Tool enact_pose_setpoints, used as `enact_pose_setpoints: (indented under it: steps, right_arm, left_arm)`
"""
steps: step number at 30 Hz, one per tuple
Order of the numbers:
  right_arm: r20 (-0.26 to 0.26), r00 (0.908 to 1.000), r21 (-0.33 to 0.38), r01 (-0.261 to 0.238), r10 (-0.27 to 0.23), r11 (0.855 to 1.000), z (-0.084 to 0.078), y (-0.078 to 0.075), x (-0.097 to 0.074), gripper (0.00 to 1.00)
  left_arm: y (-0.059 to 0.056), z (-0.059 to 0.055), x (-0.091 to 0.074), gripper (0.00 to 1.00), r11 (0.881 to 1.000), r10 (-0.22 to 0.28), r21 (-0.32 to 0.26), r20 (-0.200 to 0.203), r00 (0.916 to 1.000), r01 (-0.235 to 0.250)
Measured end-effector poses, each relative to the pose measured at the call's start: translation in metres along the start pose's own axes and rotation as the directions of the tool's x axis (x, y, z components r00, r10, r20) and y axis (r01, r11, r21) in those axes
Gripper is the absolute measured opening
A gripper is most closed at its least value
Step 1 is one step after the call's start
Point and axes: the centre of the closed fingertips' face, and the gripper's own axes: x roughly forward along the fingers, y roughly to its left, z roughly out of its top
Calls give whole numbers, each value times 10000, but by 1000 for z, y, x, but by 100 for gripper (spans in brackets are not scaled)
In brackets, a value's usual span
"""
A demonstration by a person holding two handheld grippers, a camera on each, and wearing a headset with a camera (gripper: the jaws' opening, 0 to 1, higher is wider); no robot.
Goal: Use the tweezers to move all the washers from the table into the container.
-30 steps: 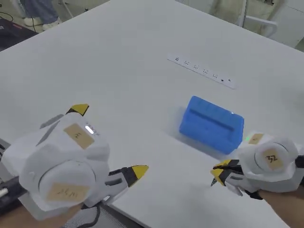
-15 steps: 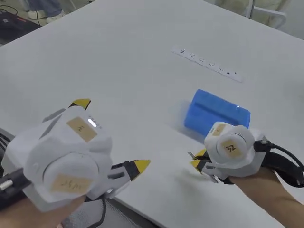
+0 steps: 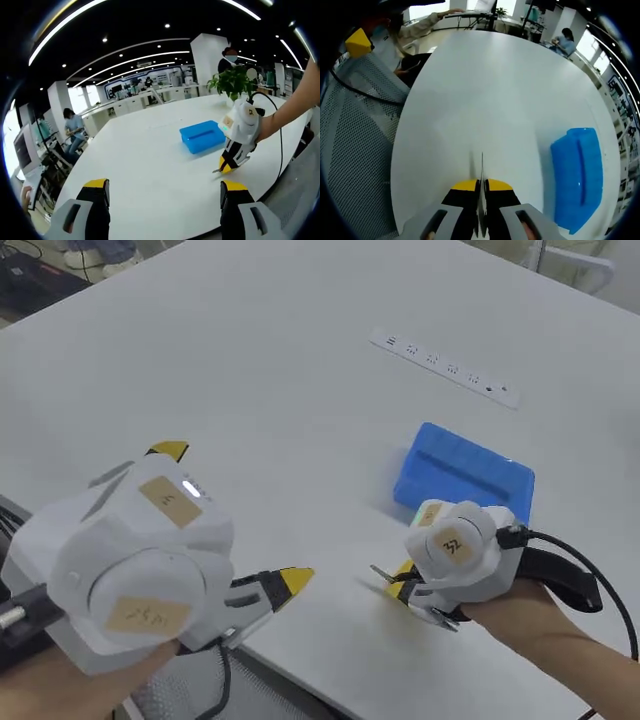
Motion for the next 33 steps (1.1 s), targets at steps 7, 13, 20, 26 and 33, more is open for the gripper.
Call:
enact_pose_setpoints:
  steps: [7,13,20,26,33]
  right_arm:
    - [-46,9997,112,-231,231,9997,-1,2,0,3]
    - [248,9996,544,-135,122,9984,3,5,-3,6]
    - [2029,9695,3862,500,-1377,9211,10,-2,-45,16]
    - [2700,9152,5504,1083,-2992,8279,0,6,-94,27]
    - [2684,8498,7117,1425,-4537,6879,-31,16,-143,36]
  left_arm:
    - [1,1,0,95,10000,-57,61,28,10000,57]
    - [-2,1,0,95,9997,-217,106,22,9998,217]
    - [-11,1,4,95,9968,-774,211,-24,9970,774]
    - [-20,9,6,95,9918,-1279,41,78,9918,1279]
    - [-25,18,11,96,9885,-1446,-416,177,9893,1452]
